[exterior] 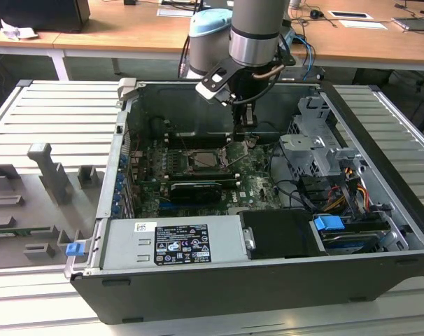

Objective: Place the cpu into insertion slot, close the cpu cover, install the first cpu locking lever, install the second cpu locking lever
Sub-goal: 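Close the cpu cover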

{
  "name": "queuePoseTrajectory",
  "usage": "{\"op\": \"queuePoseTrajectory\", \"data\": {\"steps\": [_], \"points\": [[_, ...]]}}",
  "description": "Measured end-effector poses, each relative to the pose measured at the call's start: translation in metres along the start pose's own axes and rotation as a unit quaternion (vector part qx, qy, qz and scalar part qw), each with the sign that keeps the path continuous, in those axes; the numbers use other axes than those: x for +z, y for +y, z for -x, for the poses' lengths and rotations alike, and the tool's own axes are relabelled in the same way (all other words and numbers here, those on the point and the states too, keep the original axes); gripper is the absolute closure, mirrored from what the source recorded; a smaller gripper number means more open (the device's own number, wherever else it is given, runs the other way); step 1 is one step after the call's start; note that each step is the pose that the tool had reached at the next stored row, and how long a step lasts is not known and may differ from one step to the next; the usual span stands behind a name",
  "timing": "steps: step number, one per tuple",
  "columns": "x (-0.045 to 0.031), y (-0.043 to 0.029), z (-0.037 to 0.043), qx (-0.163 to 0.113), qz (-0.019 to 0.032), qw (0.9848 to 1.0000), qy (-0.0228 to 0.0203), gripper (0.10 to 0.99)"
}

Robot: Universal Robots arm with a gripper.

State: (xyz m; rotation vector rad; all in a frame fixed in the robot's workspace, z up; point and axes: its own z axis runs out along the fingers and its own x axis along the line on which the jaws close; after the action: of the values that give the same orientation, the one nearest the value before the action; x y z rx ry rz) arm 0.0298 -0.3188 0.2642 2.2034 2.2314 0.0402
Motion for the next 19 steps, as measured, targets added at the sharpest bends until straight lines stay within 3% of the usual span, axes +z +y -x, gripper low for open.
{"op": "queuePoseTrajectory", "data": {"steps": [11,19], "points": [[0.0007,0.0083,0.0001,0.000,0.0000,1.0000,0.0000,0.980],[0.0017,0.0104,0.0002,0.000,0.0000,1.0000,-0.0001,0.980]]}}
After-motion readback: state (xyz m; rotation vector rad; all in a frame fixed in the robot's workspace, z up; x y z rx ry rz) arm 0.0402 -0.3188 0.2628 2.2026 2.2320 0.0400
